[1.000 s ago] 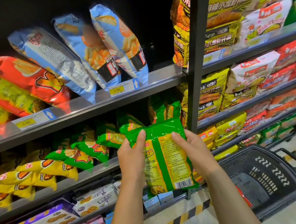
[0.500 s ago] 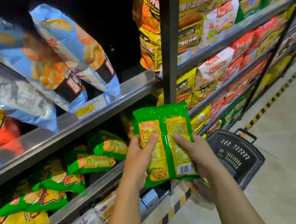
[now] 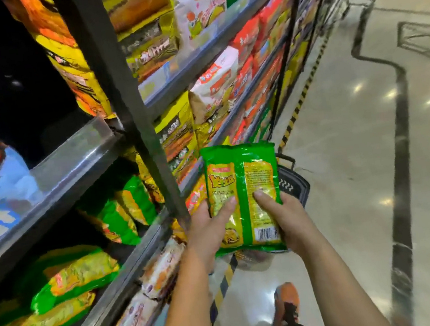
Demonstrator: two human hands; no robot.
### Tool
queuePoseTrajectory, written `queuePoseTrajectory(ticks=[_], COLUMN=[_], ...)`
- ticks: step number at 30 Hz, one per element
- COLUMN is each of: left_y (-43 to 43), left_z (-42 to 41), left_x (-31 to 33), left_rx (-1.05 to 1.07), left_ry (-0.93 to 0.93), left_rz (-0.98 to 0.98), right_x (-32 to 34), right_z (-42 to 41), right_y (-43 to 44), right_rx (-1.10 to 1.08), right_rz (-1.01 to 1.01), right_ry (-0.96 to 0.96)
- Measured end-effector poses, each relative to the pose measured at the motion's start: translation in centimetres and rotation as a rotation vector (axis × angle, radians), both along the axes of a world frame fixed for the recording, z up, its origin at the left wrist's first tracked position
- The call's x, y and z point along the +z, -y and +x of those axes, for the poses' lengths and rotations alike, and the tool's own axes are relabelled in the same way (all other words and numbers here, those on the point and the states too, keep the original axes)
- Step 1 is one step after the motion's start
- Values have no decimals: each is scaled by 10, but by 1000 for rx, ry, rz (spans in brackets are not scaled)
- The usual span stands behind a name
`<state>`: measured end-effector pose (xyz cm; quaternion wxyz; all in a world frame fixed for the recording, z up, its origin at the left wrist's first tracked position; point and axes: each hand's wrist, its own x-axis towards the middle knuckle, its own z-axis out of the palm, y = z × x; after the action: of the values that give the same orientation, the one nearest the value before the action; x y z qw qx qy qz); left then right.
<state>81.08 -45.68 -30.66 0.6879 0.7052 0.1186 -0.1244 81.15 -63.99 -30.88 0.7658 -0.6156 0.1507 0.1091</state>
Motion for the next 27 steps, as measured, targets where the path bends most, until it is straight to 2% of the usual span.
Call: queuePoseTrajectory(ticks=[4,12,17,23,27], left_y=[45,131,170,185,179], left_z=[49,163,226,274,295], left_x=[-24,-54,-90,-160,-235], left_rx=[-30,-32,-42,-67,-114], left_ry=[-18,-93,-168,-297,-336], left_rz=[90,163,211,218,336], right_x=[-22,-70,-106,-180,-254], right_z=[39,155,212,255,266], right_y=[42,125,159,170,165], right_rx=[-39,-72,-109,-137,-164], right_rz=[-15,25,-38,-137,-241], right_ry=[2,-140,-172,-274,-374])
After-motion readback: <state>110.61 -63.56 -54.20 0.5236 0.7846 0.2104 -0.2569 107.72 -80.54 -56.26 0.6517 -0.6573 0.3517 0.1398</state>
